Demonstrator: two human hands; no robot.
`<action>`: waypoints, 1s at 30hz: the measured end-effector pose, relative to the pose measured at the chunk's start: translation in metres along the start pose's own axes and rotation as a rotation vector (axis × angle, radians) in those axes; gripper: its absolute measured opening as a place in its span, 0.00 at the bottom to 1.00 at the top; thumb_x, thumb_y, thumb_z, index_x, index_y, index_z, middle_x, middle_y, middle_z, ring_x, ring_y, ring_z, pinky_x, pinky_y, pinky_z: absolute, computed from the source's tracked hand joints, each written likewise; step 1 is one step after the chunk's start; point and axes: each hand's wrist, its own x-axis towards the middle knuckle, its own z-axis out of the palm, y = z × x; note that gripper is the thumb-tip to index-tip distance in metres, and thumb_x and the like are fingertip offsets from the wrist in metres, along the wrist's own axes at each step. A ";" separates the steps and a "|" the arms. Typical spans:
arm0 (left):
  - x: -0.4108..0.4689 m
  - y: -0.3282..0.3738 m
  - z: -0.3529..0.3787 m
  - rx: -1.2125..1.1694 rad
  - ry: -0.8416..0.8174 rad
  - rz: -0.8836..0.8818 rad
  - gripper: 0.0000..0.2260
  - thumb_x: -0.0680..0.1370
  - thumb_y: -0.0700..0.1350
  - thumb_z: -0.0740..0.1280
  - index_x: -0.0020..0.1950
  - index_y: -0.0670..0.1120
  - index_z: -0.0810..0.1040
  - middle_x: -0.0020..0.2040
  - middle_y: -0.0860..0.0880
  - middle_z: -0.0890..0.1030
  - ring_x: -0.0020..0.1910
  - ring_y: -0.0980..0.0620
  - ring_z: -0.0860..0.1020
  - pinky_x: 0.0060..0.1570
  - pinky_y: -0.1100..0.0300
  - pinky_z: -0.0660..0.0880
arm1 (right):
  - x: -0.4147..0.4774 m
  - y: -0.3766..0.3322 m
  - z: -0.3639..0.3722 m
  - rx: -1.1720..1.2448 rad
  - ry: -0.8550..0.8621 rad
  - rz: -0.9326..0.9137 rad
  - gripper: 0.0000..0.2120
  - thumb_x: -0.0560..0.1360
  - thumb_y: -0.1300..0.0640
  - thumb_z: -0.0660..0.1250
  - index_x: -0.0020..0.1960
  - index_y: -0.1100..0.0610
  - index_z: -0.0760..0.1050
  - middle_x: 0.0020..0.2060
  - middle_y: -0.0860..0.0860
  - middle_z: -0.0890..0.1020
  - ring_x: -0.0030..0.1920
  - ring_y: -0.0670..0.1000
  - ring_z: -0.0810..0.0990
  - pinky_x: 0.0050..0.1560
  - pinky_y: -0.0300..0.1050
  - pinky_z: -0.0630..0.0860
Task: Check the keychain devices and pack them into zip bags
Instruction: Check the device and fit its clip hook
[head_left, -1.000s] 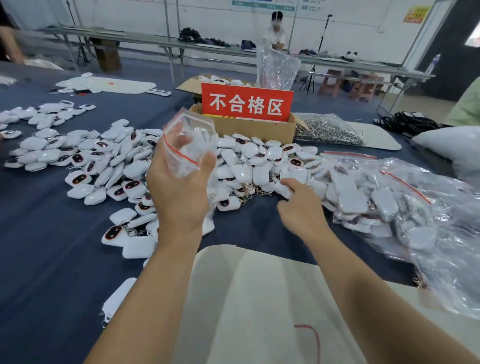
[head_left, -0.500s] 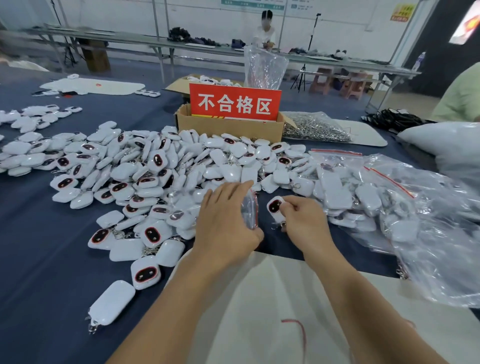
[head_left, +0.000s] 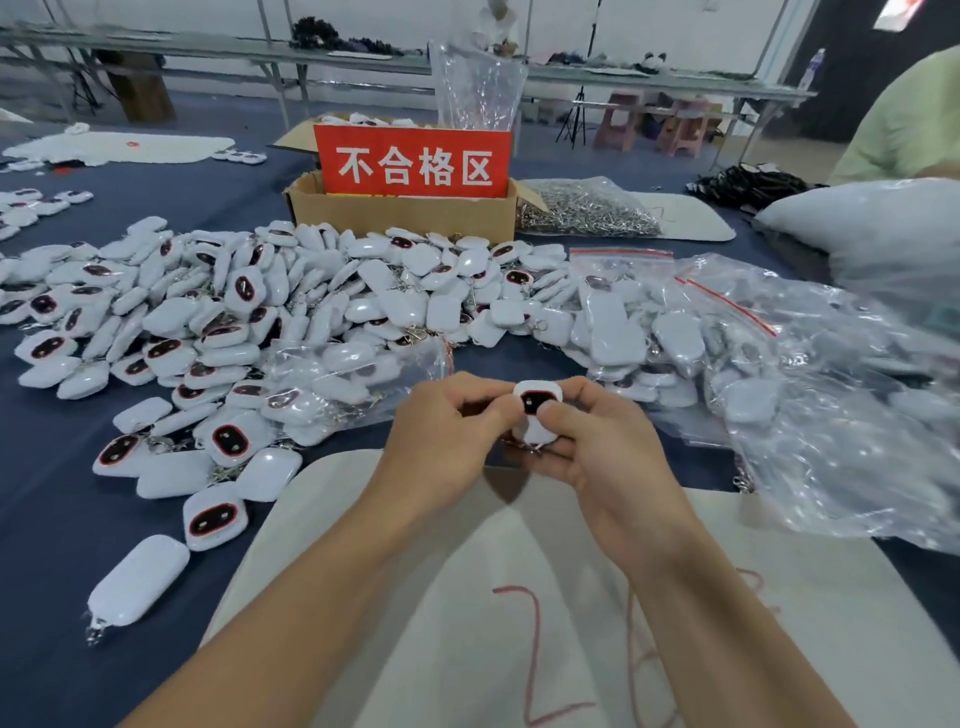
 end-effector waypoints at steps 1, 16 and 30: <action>0.000 0.000 0.001 0.002 0.001 0.008 0.08 0.71 0.56 0.68 0.43 0.60 0.87 0.44 0.60 0.85 0.46 0.59 0.82 0.54 0.52 0.78 | 0.000 0.000 0.000 -0.007 0.008 -0.007 0.09 0.80 0.73 0.61 0.50 0.64 0.79 0.46 0.64 0.85 0.46 0.58 0.86 0.51 0.60 0.86; 0.001 0.000 0.002 -0.022 0.168 -0.041 0.02 0.67 0.55 0.77 0.37 0.60 0.87 0.37 0.60 0.85 0.34 0.61 0.82 0.35 0.69 0.75 | 0.000 0.004 0.004 -0.152 -0.038 -0.020 0.10 0.74 0.72 0.69 0.52 0.61 0.79 0.46 0.63 0.87 0.54 0.67 0.85 0.60 0.69 0.80; 0.001 -0.001 0.000 -0.046 0.066 -0.044 0.04 0.70 0.55 0.76 0.42 0.58 0.88 0.40 0.57 0.86 0.40 0.54 0.84 0.43 0.60 0.78 | 0.001 0.003 -0.003 -0.195 0.002 -0.078 0.15 0.72 0.76 0.67 0.50 0.60 0.81 0.39 0.59 0.88 0.37 0.55 0.87 0.41 0.45 0.84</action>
